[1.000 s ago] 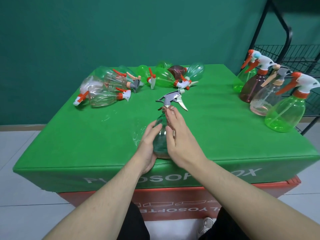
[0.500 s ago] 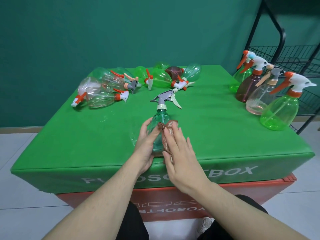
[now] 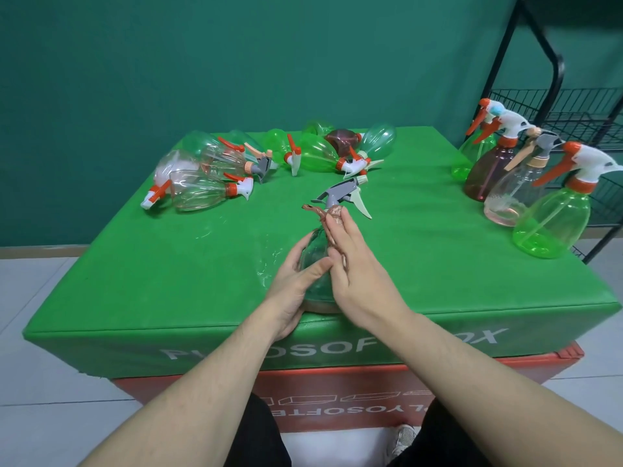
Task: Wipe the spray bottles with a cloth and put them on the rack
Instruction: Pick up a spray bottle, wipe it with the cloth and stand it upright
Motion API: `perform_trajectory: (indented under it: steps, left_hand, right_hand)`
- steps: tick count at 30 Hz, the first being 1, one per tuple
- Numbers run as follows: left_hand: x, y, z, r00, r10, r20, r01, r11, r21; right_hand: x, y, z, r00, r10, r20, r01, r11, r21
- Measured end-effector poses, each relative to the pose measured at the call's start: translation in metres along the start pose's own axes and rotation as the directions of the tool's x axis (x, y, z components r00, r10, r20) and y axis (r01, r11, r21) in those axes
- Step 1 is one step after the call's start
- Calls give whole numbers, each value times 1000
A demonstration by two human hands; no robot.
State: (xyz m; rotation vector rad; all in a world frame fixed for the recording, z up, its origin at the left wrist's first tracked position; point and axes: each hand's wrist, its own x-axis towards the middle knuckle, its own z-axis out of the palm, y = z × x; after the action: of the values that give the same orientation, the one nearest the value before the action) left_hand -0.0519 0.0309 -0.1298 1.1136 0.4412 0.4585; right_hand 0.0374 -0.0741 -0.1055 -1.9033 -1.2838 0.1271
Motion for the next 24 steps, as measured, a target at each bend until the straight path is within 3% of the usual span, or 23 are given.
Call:
perform_trajectory:
  steps: [4,7,13,24]
  left_hand:
    - [-3,2,2,1000,-8,-1,8,999,-52]
    - [-4,2,3,1000,-10,-24,9,999,-49]
    - [-1,-1,2,998,1,-71,-2,1000,-22]
    - [-4,-2,4,983,66,-169,-68,998,-9]
  right_hand:
    - [12,-6,-6,991,126,45,-129,987,91]
    - [13,-9,-2,989,146,29,-148,983,108]
    - [-4,-5,10,1000,-9,-8,9,1000,-21]
    - [-50,2,23,996,-40,75,58,967,-248]
